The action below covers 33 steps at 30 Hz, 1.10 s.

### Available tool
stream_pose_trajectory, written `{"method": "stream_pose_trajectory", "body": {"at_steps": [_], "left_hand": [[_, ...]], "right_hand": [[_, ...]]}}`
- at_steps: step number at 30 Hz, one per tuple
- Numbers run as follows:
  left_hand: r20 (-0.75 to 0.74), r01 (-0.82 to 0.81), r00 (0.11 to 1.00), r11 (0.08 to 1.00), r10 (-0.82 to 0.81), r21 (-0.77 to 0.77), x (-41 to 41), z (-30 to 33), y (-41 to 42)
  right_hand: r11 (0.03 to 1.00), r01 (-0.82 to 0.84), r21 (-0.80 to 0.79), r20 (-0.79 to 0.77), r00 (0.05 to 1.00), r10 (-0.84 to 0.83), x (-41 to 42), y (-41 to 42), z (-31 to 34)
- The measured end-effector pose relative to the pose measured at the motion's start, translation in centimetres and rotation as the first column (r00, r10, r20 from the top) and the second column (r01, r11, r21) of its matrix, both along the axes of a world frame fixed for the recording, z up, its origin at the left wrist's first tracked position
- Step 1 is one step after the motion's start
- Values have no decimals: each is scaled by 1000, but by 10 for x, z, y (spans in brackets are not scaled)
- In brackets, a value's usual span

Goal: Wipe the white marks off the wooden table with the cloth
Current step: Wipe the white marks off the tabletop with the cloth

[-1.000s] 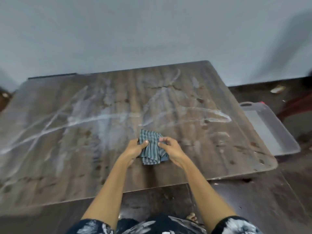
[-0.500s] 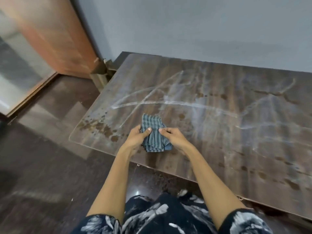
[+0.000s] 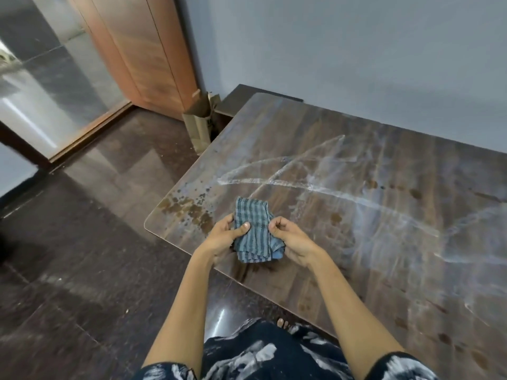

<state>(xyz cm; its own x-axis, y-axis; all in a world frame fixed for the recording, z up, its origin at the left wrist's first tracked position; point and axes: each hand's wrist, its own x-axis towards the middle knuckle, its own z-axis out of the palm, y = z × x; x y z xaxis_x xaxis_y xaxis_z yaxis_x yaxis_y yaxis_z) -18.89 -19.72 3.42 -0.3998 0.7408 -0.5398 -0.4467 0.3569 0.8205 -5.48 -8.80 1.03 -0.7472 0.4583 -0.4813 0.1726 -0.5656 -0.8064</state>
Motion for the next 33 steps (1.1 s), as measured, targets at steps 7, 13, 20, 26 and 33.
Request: {"method": "stream_pose_trajectory", "body": {"at_steps": [7, 13, 20, 26, 33], "left_hand": [[12, 18, 1000, 999, -17, -42, -13, -21, 24], [-88, 40, 995, 991, -52, -128, -58, -40, 56], [-358, 94, 924, 987, -136, -131, -143, -54, 112], [-550, 172, 809, 979, -206, -113, -198, -55, 177], [-594, 240, 785, 971, -177, 28, -235, -56, 262]], "right_hand": [[999, 40, 7, 92, 995, -40, -11, 18, -22], [966, 84, 245, 256, 955, -148, -52, 40, -35], [869, 225, 442, 236, 905, -354, -138, 72, -47], [749, 231, 622, 252, 846, -470, -206, 119, -42], [644, 216, 734, 272, 776, -570, -261, 199, -34]]}}
